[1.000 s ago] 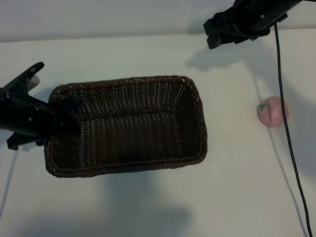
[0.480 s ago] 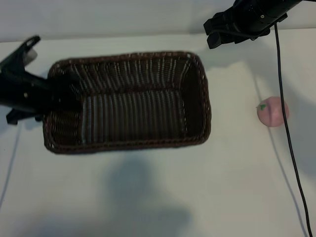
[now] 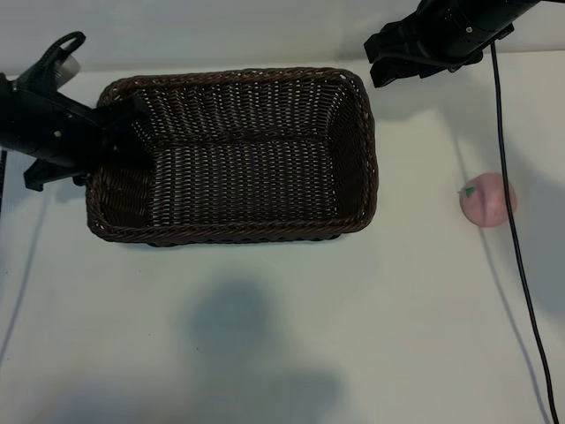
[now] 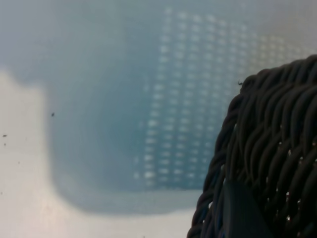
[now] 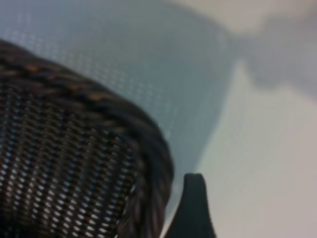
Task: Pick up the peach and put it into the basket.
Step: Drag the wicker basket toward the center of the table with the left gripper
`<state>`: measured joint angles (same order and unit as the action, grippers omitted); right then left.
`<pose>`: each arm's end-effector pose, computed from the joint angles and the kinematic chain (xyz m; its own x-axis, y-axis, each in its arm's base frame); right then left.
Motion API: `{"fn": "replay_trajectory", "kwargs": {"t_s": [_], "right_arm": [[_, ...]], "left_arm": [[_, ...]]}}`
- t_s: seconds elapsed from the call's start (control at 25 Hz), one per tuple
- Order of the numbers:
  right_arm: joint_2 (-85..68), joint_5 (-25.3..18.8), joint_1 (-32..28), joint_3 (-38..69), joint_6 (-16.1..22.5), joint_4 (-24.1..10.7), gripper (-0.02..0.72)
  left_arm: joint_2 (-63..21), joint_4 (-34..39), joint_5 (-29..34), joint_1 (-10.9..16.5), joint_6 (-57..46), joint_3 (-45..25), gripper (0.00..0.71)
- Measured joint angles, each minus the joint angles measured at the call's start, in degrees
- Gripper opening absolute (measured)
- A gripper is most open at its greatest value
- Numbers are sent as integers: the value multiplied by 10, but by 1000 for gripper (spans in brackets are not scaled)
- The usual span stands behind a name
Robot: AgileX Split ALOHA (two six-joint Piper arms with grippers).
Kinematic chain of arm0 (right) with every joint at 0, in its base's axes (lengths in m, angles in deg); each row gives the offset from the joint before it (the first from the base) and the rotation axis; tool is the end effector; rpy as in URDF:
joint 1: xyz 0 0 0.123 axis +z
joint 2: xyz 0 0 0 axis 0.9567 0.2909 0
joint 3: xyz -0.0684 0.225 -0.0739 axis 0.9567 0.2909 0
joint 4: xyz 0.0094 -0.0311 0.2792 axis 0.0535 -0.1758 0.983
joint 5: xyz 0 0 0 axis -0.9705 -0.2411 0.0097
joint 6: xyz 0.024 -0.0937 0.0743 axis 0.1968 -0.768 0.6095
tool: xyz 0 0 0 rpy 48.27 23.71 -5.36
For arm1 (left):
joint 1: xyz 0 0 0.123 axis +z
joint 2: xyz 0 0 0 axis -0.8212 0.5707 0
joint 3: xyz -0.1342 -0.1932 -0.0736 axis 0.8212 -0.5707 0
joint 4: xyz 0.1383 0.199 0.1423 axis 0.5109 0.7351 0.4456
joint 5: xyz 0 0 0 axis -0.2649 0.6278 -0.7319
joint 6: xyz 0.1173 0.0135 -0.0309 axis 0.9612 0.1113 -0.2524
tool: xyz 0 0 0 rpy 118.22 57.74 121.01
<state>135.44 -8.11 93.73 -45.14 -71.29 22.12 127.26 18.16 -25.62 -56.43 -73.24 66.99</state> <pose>0.4151 0.1890 0.2052 -0.8160 -0.2806 -0.5053 -0.4401 0.8684 0.2285 0.3747 -0.0520 0.1117 -0.8903 -0.3868 -0.2403 -0.2385 0.8457 -0.4774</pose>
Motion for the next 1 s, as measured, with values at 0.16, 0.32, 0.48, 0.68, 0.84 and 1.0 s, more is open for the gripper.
{"fn": "replay_trajectory", "kwargs": {"t_s": [0.16, 0.32, 0.48, 0.68, 0.84, 1.0], "right_arm": [[0, 0, 0, 0, 0, 0, 585], [0, 0, 0, 0, 0, 0, 585], [0, 0, 0, 0, 0, -1, 585], [0, 0, 0, 0, 0, -2, 585], [0, 0, 0, 0, 0, -4, 585], [0, 0, 0, 0, 0, -4, 585]], "left_arm": [[25, 1, 4, 0, 0, 18, 278], [49, 1, 6, -5, -1, 53, 278], [72, 1, 5, -29, -9, 83, 278], [101, 0, 5, -57, -24, 104, 278], [119, -2, -7, -62, -37, 107, 278], [128, -16, -18, -62, -42, 107, 278]]}}
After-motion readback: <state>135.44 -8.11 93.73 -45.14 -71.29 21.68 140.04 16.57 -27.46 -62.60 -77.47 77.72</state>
